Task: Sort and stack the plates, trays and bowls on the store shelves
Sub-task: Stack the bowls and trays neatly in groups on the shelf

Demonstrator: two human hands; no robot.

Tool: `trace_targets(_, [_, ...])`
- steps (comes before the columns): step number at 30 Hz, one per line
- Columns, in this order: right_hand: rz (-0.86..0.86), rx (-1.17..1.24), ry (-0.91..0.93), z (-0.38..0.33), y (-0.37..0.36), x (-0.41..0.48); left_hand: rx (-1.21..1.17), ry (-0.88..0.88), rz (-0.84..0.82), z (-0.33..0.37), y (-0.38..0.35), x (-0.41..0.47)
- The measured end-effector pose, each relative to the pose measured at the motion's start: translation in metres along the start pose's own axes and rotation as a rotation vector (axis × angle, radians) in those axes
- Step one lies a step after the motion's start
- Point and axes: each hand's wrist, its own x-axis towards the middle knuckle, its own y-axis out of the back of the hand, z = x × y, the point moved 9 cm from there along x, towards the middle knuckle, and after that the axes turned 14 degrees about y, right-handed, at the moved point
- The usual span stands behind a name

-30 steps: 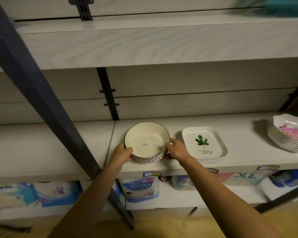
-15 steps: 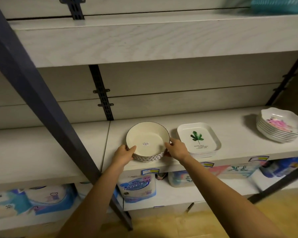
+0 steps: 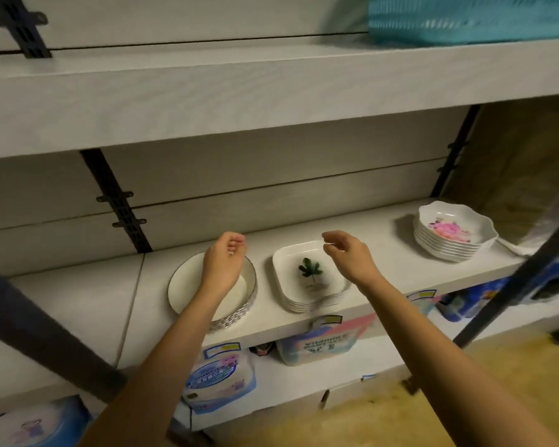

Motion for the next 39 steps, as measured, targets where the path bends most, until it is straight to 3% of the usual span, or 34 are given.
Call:
trace_targets(14, [0.221,0.034,-0.137,0.163,0.233,0.029,0.067,0.004,-0.342,0.124,-0.283,-0.004])
trace_targets(20, [0.313,0.034,-0.288,0.240,0.303,0.036,0.090,0.139,-0.428,0.146,-0.379,-0.011])
trace_targets(23, [0.254,0.123,-0.405,0.269,0.303,0.029,0.188,0.165,-0.482,0.149,-0.417,-0.015])
trace_targets(27, [0.078,0.307,-0.518,0.288,0.277,0.023,0.255,0.190,-0.453,0.144,-0.440,-0.011])
trace_targets(39, [-0.019,0.366,-0.428,0.280,0.247,0.047,0.340,0.259,-0.277,0.111,-0.409,0.003])
